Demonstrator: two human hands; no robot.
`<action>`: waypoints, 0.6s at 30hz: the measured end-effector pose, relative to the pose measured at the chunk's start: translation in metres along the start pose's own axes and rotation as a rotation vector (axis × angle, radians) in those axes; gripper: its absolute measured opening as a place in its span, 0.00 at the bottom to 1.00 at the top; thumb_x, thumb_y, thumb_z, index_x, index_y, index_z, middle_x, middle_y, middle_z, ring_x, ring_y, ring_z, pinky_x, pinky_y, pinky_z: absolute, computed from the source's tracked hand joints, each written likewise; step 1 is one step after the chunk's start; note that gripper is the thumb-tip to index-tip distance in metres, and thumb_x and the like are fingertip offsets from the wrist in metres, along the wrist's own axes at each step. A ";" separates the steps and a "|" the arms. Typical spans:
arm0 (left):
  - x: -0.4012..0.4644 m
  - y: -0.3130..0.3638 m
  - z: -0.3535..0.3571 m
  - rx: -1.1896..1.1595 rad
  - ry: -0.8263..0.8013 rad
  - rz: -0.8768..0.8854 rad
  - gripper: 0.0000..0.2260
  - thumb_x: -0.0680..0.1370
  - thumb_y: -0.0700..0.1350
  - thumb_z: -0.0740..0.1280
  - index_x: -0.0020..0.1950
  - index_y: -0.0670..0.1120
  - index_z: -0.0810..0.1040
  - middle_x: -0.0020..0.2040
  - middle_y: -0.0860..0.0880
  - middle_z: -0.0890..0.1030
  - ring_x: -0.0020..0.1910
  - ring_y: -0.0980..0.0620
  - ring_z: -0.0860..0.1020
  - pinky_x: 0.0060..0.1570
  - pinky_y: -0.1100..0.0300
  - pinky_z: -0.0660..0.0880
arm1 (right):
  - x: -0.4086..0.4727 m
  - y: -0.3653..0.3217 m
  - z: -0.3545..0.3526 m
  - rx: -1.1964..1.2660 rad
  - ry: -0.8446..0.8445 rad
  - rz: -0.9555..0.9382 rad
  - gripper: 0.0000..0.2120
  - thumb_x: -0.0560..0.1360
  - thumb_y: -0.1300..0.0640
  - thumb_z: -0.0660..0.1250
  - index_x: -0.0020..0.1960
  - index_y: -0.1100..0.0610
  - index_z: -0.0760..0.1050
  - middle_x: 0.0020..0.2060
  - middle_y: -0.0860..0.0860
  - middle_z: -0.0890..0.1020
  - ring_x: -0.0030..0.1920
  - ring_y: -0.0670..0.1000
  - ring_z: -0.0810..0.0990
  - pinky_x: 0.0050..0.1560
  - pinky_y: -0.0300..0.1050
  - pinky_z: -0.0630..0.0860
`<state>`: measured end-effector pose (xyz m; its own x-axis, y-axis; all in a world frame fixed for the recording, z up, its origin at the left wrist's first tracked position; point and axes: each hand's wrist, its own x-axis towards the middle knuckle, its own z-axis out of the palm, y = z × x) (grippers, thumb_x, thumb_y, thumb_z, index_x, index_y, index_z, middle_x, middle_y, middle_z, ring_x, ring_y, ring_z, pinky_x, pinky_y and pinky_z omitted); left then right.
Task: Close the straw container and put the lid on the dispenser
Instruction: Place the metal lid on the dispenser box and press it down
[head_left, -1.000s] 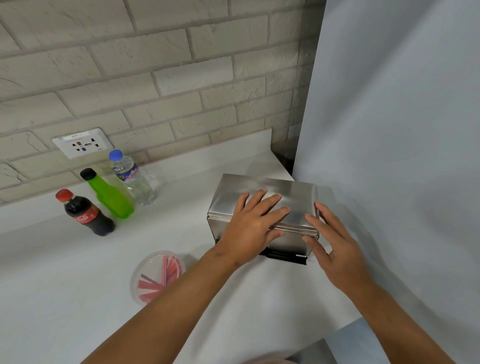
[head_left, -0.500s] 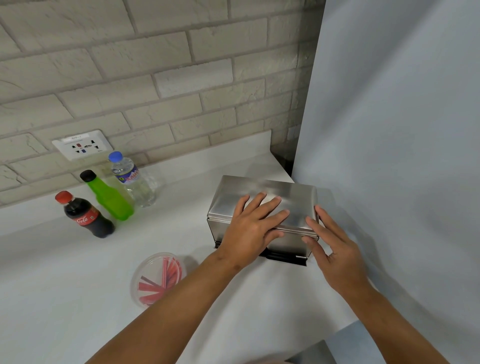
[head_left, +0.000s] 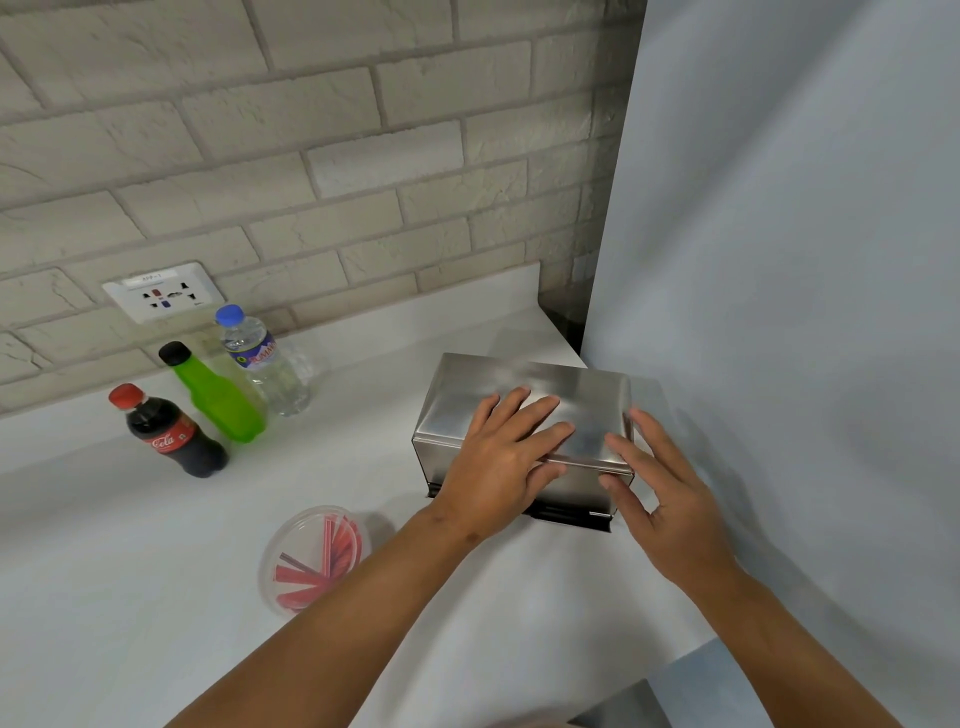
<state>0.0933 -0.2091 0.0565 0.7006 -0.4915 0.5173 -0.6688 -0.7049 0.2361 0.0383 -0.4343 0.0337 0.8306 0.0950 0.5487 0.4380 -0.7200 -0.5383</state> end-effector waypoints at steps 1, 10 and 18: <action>0.001 0.001 -0.001 -0.009 -0.017 -0.005 0.18 0.75 0.48 0.78 0.64 0.46 0.84 0.69 0.44 0.80 0.72 0.36 0.75 0.70 0.37 0.69 | 0.001 0.001 -0.001 -0.018 -0.020 -0.008 0.23 0.79 0.51 0.67 0.68 0.63 0.79 0.74 0.61 0.74 0.73 0.61 0.75 0.67 0.53 0.78; 0.002 0.009 0.002 -0.015 -0.038 0.015 0.17 0.76 0.46 0.77 0.65 0.46 0.83 0.70 0.45 0.80 0.72 0.38 0.74 0.71 0.37 0.68 | -0.004 0.015 0.015 -0.031 -0.006 -0.016 0.26 0.82 0.48 0.64 0.73 0.63 0.74 0.76 0.59 0.73 0.74 0.59 0.75 0.63 0.58 0.81; 0.008 0.005 -0.008 -0.082 -0.084 -0.004 0.16 0.79 0.51 0.73 0.64 0.46 0.84 0.69 0.46 0.81 0.72 0.41 0.75 0.72 0.44 0.66 | 0.008 0.011 0.006 0.091 0.005 0.030 0.22 0.79 0.48 0.67 0.67 0.61 0.79 0.72 0.53 0.76 0.74 0.48 0.73 0.71 0.42 0.73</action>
<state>0.0940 -0.2128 0.0682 0.7197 -0.5323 0.4458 -0.6815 -0.6645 0.3066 0.0514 -0.4374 0.0283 0.8420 0.0710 0.5348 0.4430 -0.6567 -0.6104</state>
